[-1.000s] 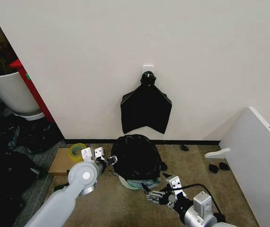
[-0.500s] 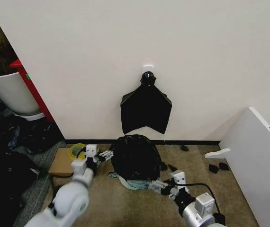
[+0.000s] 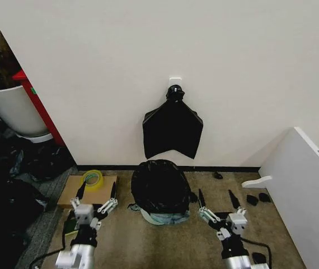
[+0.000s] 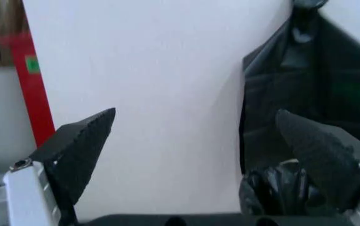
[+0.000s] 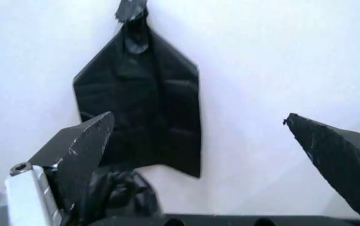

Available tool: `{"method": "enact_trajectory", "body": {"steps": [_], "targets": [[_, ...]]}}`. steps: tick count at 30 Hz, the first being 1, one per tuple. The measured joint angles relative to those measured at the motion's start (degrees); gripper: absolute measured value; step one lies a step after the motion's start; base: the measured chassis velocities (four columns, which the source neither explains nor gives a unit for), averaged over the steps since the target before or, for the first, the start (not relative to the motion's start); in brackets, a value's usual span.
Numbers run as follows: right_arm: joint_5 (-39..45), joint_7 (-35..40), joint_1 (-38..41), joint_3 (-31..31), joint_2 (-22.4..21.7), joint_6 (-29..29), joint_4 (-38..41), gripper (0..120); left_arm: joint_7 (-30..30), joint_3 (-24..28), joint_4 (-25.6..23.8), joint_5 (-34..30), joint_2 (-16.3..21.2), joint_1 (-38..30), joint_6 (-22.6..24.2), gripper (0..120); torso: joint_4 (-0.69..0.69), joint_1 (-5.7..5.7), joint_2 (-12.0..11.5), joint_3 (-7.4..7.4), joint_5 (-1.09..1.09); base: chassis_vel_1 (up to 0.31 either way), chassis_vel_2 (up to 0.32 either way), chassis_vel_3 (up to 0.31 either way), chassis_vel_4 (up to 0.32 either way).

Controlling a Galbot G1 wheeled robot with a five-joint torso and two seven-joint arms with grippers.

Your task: Place the garbage bag over the trash bin.

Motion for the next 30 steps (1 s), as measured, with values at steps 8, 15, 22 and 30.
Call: {"method": "enact_trajectory", "body": {"steps": [8,15,22,30], "targets": [[-2.51,0.79,-0.53,1.03,0.71,1.92,0.65,100,-0.35,0.53,-3.17,3.98,-2.1,2.6,-2.34,100,0.0,0.0,0.0,0.01,0.01,0.0,0.0,0.0,0.0],[-3.25,0.64,-0.34,1.1,1.33,1.37,0.4,100,-1.01,1.59,-2.94,3.91,-1.86,3.56,-2.35,100,0.0,0.01,0.0,0.01,0.0,0.0,0.0,0.0,0.0],[-3.47,0.67,-0.33,0.96,1.53,1.04,-0.03,100,-2.6,3.0,-1.95,4.06,-0.19,4.25,-2.5,100,0.0,0.01,-0.01,0.01,0.0,0.0,0.0,0.0,0.0],[-3.42,0.69,-0.3,0.93,1.48,0.9,-0.04,100,-3.08,3.37,0.25,4.46,-0.7,3.67,-2.61,100,0.0,0.01,-0.01,0.01,0.0,0.0,0.0,0.0,0.0]]}}
